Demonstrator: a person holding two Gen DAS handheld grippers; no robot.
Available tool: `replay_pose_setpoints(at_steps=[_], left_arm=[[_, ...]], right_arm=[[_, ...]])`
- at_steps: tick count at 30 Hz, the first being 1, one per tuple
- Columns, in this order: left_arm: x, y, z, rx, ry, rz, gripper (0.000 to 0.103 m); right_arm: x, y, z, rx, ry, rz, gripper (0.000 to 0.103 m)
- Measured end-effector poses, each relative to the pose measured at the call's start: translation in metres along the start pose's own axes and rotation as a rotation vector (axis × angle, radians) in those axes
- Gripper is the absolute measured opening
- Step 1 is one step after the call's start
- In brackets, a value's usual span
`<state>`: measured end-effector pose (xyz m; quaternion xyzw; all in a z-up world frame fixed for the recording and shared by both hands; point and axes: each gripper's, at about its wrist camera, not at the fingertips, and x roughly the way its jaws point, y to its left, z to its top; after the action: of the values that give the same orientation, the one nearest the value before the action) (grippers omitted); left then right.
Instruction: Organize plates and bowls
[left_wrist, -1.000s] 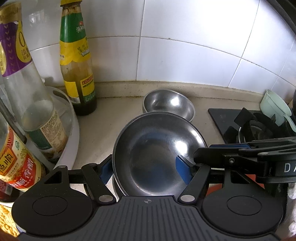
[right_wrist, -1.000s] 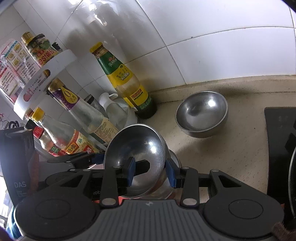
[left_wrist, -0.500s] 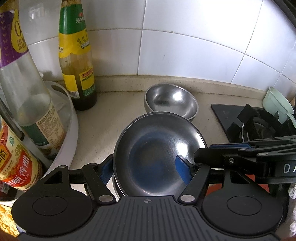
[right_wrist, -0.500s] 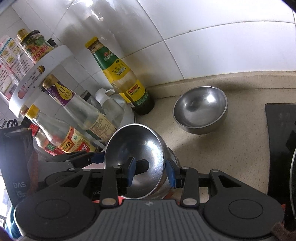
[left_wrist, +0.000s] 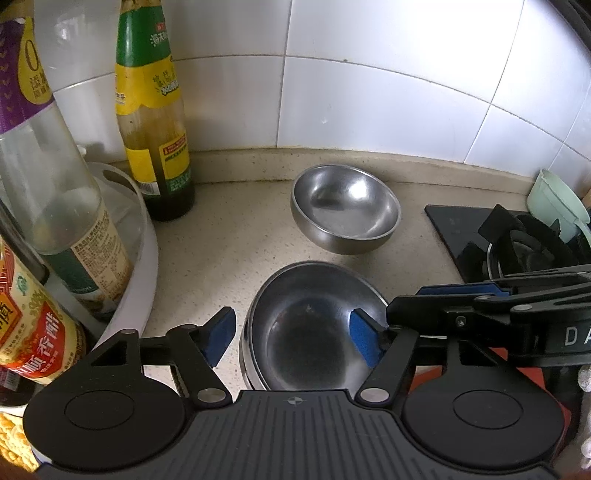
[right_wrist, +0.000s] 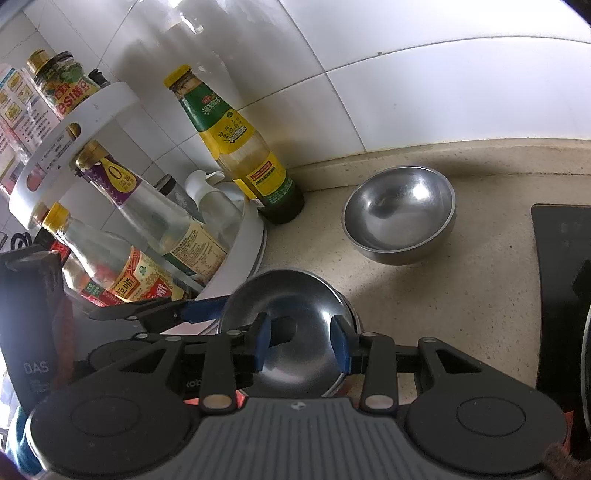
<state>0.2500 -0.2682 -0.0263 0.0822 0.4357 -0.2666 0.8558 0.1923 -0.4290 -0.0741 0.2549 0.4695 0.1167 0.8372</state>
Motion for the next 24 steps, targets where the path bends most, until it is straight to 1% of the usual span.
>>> replay_pose_setpoints(at_steps=[3,14,24], left_arm=[[-0.002,-0.002,0.001,0.009,-0.010,-0.008,0.079],[-0.005,-0.014,0.008,0.056,-0.029,-0.006,0.081],[-0.004,-0.019,0.024,0.095,-0.048,0.018,0.083]], right_arm=[[-0.004,0.000,0.002,0.004,-0.012,0.007,0.035],[-0.011,-0.009,0.004,0.025,-0.038,-0.011,0.035],[-0.017,-0.022,0.011,0.050,-0.060,-0.035,0.035]])
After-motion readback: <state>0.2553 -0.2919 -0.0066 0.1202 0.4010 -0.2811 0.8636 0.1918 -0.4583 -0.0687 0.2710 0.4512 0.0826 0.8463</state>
